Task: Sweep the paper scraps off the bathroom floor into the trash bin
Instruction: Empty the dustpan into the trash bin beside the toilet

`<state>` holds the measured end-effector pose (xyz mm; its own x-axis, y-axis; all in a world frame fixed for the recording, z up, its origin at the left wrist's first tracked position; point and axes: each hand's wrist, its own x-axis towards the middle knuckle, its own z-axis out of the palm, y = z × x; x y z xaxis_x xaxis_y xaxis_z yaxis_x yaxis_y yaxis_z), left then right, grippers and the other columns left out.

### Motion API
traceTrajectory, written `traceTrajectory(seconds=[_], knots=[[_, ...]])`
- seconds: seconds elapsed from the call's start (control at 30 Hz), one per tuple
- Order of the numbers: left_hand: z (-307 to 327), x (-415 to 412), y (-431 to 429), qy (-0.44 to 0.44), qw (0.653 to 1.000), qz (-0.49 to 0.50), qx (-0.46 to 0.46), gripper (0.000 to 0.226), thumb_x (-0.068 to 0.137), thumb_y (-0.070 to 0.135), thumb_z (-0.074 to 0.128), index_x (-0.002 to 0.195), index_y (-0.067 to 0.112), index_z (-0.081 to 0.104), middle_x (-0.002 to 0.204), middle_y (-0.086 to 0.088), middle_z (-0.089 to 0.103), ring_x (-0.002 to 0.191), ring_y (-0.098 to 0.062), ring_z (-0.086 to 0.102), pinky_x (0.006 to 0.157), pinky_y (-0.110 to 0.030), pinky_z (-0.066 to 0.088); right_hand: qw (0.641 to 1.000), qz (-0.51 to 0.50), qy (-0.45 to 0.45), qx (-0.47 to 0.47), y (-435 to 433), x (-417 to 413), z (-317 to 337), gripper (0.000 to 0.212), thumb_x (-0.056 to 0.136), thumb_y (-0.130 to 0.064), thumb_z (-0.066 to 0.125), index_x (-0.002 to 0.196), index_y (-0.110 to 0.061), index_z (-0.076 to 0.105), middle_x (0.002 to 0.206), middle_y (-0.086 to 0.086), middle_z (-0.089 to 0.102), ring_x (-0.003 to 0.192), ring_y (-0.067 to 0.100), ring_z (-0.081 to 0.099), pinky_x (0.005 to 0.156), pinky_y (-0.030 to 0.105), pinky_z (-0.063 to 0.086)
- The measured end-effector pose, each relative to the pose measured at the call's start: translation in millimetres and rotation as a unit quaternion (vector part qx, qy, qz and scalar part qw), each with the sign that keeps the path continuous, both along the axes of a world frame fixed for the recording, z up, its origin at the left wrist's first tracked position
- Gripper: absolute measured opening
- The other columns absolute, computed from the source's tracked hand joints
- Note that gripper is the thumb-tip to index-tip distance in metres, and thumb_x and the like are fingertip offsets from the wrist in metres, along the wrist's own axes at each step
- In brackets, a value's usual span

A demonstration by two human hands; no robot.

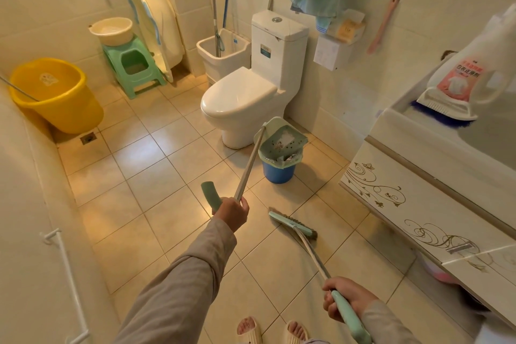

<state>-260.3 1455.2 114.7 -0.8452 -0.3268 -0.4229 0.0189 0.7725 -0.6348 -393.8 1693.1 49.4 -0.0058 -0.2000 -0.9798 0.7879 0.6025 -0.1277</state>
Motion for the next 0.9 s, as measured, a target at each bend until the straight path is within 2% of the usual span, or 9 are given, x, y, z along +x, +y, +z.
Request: traceTrajectory(seconds=[0.1, 0.2, 0.33, 0.43, 0.57, 0.63, 0.7, 0.8, 0.9], knots=[[1.0, -2.1, -6.4, 0.002, 1.000, -0.018, -0.012, 0.058, 0.093, -0.003, 0.051, 0.141, -0.007, 0.020, 0.114, -0.016, 0.063, 0.099, -0.022, 0.068, 0.086, -0.032, 0.056, 1.000, -0.003, 0.003, 0.002, 0.6, -0.2, 0.5, 0.038, 0.091, -0.003, 0.037, 0.053, -0.008, 0.037, 0.029, 0.007, 0.037, 0.017, 0.015, 0.034, 0.026, 0.009, 0.032], [5.4, 0.8, -12.2, 0.008, 1.000, 0.008, -0.009, 0.059, 0.092, -0.003, 0.052, 0.141, -0.007, 0.020, 0.114, -0.016, 0.063, 0.100, -0.025, 0.068, 0.086, -0.034, 0.056, 1.000, -0.002, 0.003, 0.002, 0.5, 0.9, 2.4, 0.038, 0.091, -0.003, 0.037, 0.054, -0.008, 0.037, 0.029, 0.006, 0.037, 0.017, 0.015, 0.034, 0.027, 0.008, 0.033], [5.5, 9.6, -7.5, 0.057, 0.994, 0.085, 0.027, 0.054, 0.096, 0.003, 0.047, 0.143, -0.003, 0.019, 0.113, -0.016, 0.064, 0.100, -0.027, 0.067, 0.084, -0.034, 0.055, 1.000, 0.010, 0.011, -0.001, -0.8, 2.7, 4.2, 0.040, 0.092, -0.002, 0.036, 0.052, -0.008, 0.037, 0.028, 0.007, 0.036, 0.016, 0.015, 0.033, 0.027, 0.008, 0.033], [6.3, 13.4, 2.0, 0.092, 0.983, 0.146, 0.062, 0.047, 0.100, 0.011, 0.037, 0.142, -0.003, 0.020, 0.111, -0.014, 0.065, 0.097, -0.024, 0.067, 0.077, -0.031, 0.054, 1.000, 0.020, 0.022, -0.004, -1.9, 3.7, 5.6, 0.040, 0.091, -0.001, 0.035, 0.052, -0.008, 0.036, 0.027, 0.006, 0.036, 0.015, 0.014, 0.032, 0.027, 0.007, 0.032], [11.6, 16.4, 15.1, 0.144, 0.952, 0.242, 0.118, 0.045, 0.100, 0.009, 0.038, 0.142, 0.002, 0.024, 0.111, -0.012, 0.067, 0.096, -0.025, 0.069, 0.079, -0.034, 0.055, 1.000, 0.018, 0.017, -0.008, -1.3, 3.6, 7.3, 0.039, 0.092, 0.000, 0.034, 0.053, -0.008, 0.035, 0.027, 0.006, 0.036, 0.015, 0.014, 0.032, 0.027, 0.007, 0.033], [15.2, 18.1, 19.4, 0.198, 0.914, 0.313, 0.167, 0.046, 0.097, 0.009, 0.044, 0.140, 0.007, 0.029, 0.111, -0.011, 0.068, 0.096, -0.025, 0.069, 0.081, -0.034, 0.054, 1.000, 0.020, 0.012, -0.009, -0.3, 3.0, 7.9, 0.041, 0.091, 0.000, 0.034, 0.051, -0.008, 0.037, 0.027, 0.006, 0.037, 0.015, 0.014, 0.032, 0.027, 0.008, 0.033], [18.3, 20.6, 20.0, 0.260, 0.857, 0.389, 0.214, 0.042, 0.096, 0.013, 0.046, 0.136, 0.012, 0.035, 0.108, -0.009, 0.068, 0.094, -0.024, 0.067, 0.079, -0.033, 0.054, 1.000, 0.024, 0.004, -0.010, 0.5, 2.7, 8.7, 0.045, 0.091, -0.001, 0.035, 0.047, -0.007, 0.038, 0.027, 0.006, 0.037, 0.016, 0.014, 0.033, 0.027, 0.009, 0.035], [21.9, 35.4, 19.1, 0.348, 0.743, 0.499, 0.280, 0.027, 0.096, 0.023, 0.044, 0.122, 0.016, 0.049, 0.103, -0.009, 0.067, 0.090, -0.026, 0.065, 0.077, -0.033, 0.052, 0.999, 0.040, 0.003, -0.012, 1.6, 3.7, 9.9, 0.048, 0.091, -0.002, 0.036, 0.044, -0.006, 0.039, 0.027, 0.007, 0.038, 0.016, 0.015, 0.033, 0.027, 0.010, 0.035], [20.1, 60.5, 20.5, 0.406, 0.623, 0.583, 0.328, 0.028, 0.093, 0.026, 0.052, 0.116, 0.011, 0.057, 0.103, -0.010, 0.067, 0.085, -0.024, 0.061, 0.078, -0.030, 0.049, 0.998, 0.060, 0.013, -0.010, 1.9, 5.1, 10.4, 0.042, 0.090, -0.002, 0.038, 0.049, -0.007, 0.039, 0.027, 0.007, 0.039, 0.016, 0.016, 0.035, 0.027, 0.011, 0.036]])
